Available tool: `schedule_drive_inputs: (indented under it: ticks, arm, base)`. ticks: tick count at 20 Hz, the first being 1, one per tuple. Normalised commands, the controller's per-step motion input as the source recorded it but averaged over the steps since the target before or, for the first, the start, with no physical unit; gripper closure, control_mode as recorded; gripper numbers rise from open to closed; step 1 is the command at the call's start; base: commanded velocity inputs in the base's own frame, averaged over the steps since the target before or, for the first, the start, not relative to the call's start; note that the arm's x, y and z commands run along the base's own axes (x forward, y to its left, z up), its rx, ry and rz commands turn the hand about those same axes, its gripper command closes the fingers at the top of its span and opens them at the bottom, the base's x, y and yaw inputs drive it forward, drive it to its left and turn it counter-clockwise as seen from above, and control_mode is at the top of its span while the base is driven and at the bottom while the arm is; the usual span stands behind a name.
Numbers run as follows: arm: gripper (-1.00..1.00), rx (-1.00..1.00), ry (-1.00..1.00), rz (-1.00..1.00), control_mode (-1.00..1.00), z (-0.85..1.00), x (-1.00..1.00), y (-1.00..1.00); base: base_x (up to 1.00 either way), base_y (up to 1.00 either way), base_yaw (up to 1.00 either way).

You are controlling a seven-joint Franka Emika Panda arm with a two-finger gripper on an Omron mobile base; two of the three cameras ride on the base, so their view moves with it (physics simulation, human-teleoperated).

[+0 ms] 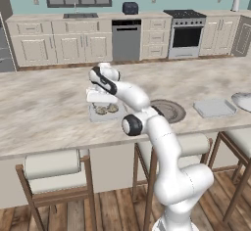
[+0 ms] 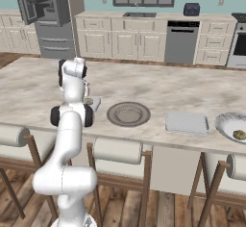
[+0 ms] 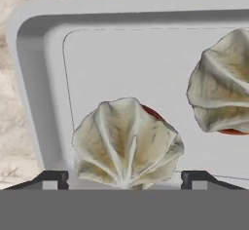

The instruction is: Place two dumplings into each of the tupperware containers and then place the containers in the fridge.

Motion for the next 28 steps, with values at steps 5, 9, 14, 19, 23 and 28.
schedule_drive_inputs:
  ticks: [5, 9, 14, 19, 23, 28]
  arm:
    - [-1.00, 0.00, 0.00, 0.00, -1.00, 0.08, -0.07, -0.33]
    - [-1.00, 0.00, -0.01, -0.01, -1.00, 0.07, -0.30, -0.68]
    - [-1.00, -0.01, 0.00, -0.08, -1.00, 0.00, -0.62, -0.77]
    - [-1.00, -0.04, -0.12, -0.06, -1.00, -0.18, -0.09, -0.28]
    - [-1.00, -0.03, -0.11, -0.01, -1.00, -0.28, 0.00, -0.12]
    - [-1.00, 0.00, -0.04, -0.01, -1.00, -0.08, 0.00, -0.21]
  base:
    - [0.00, 0.00, 0.00]
    - [0.00, 0.00, 0.00]
    - [0.00, 0.00, 0.00]
    - [0.00, 0.00, 0.00]
    - [0.00, 0.00, 0.00]
    - [0.00, 0.00, 0.00]
